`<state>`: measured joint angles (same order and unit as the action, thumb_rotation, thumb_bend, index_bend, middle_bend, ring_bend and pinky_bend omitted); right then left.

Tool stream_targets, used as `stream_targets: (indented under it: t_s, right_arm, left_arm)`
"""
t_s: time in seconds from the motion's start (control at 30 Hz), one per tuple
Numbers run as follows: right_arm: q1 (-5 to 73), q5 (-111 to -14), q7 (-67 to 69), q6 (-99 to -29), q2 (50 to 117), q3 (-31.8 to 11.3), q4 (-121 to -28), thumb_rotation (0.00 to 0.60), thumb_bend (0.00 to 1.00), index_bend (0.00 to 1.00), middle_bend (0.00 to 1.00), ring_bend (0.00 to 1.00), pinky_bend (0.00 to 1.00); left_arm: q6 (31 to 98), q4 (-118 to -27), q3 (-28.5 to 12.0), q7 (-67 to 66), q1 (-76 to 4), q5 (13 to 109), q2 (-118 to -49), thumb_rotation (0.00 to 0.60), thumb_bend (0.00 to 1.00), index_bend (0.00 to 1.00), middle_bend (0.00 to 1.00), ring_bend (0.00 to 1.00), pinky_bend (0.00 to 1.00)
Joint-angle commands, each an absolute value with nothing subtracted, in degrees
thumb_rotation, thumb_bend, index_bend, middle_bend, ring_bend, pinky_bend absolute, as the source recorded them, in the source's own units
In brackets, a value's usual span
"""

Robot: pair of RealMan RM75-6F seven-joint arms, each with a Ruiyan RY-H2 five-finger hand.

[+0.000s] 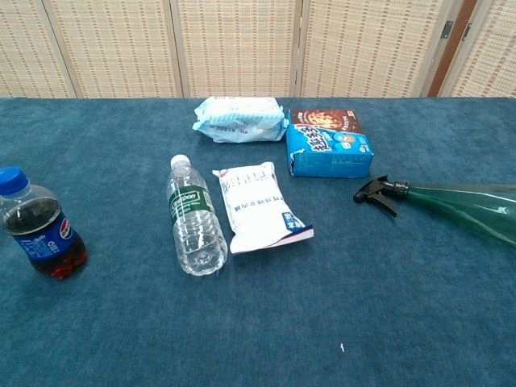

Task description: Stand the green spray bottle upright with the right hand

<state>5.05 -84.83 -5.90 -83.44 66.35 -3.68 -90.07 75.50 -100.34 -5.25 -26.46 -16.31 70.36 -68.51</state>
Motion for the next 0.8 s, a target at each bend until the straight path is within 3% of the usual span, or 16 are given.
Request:
stream_targets:
  t_s: [0.03, 0.8]
  right_arm:
    - [4.95, -84.82, -5.86, -83.51, 66.29, -3.62, -90.07, 0.600, 0.20, 0.12, 0.15, 0.11, 0.21]
    - [8.18, -79.43, -11.60, -77.26, 63.67, -5.45, -96.42, 0.600, 0.20, 0.13, 0.15, 0.11, 0.21]
  left_arm:
    - [83.33, -90.58, -2.75, -8.94, -6.41, 83.59, -66.50, 0.600, 0.29, 0.12, 0.08, 0.00, 0.00]
    - [83.13, -91.35, -2.73, -8.42, -7.13, 84.79, -65.41, 0.600, 0.29, 0.12, 0.08, 0.00, 0.00]
